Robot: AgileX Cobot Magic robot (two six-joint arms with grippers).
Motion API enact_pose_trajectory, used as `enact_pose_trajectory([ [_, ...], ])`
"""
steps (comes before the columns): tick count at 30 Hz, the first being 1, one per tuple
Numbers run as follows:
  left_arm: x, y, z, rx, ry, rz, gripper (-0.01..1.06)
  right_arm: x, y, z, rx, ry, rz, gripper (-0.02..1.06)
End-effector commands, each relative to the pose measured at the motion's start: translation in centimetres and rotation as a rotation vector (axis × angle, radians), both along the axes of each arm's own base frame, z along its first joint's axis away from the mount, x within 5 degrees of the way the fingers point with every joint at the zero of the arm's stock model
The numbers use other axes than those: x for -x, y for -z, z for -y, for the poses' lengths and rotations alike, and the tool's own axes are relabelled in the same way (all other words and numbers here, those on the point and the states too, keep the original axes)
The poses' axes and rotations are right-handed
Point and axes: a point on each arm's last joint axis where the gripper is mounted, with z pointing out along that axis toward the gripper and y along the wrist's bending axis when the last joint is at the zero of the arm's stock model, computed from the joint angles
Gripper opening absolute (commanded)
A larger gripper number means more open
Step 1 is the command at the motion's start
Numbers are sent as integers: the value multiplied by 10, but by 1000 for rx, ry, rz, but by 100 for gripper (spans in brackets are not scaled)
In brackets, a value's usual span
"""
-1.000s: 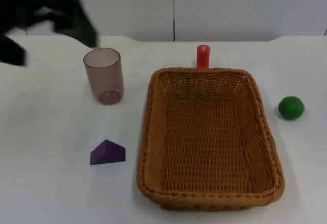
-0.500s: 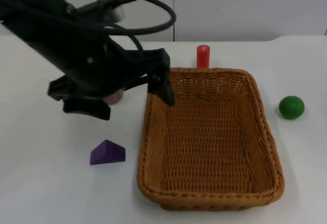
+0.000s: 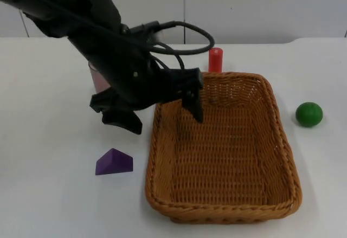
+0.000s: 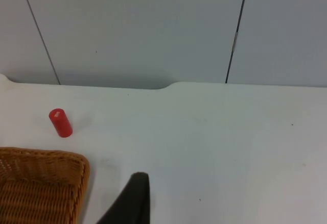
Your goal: Pick up the basket with the left hand and place the triangular block into the basket with the right hand.
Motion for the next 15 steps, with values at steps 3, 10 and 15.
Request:
enact_pose_trajectory([
  [3,-5,10,6,-4,9,-15,105,2,-4,0,6,-4,13,105],
  [10,-5,22,5,-22,16,-45,105,2,-4,0,6,-4,13,105],
  [15,-4,26,6,-28,21,-51,102,1,-4,0,3,-5,15,105],
])
